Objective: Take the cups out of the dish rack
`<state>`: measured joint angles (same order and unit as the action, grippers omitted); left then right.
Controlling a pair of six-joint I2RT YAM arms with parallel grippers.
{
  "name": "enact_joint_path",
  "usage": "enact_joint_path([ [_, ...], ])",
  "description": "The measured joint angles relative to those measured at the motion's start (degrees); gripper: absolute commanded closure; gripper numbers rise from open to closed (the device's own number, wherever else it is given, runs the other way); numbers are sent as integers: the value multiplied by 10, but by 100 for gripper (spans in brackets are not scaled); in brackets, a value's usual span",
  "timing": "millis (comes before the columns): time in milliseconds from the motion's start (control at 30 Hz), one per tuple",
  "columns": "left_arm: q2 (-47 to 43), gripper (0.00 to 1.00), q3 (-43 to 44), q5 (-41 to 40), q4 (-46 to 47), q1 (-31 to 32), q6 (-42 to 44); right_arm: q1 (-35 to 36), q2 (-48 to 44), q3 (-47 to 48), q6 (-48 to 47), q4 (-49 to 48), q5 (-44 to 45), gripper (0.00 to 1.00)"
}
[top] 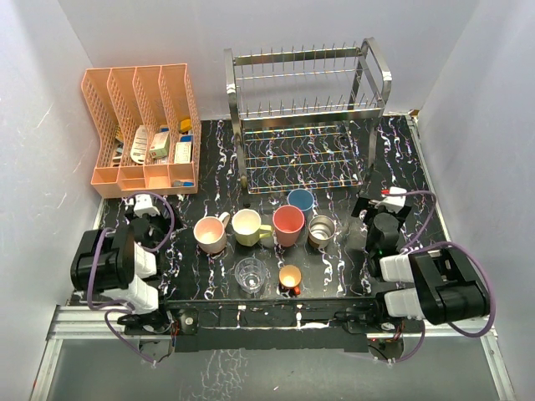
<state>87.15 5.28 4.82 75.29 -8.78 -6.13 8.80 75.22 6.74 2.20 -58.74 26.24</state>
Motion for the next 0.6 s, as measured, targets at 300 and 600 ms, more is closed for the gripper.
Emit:
enact_joint_path([
  [300,117,3,-4,-1,124,0,-6,-31,70,-32,42,-113,-12,2],
  [600,106,3,26,-9,98,0,-8,-32,160,-16,8,-168,-123,2],
])
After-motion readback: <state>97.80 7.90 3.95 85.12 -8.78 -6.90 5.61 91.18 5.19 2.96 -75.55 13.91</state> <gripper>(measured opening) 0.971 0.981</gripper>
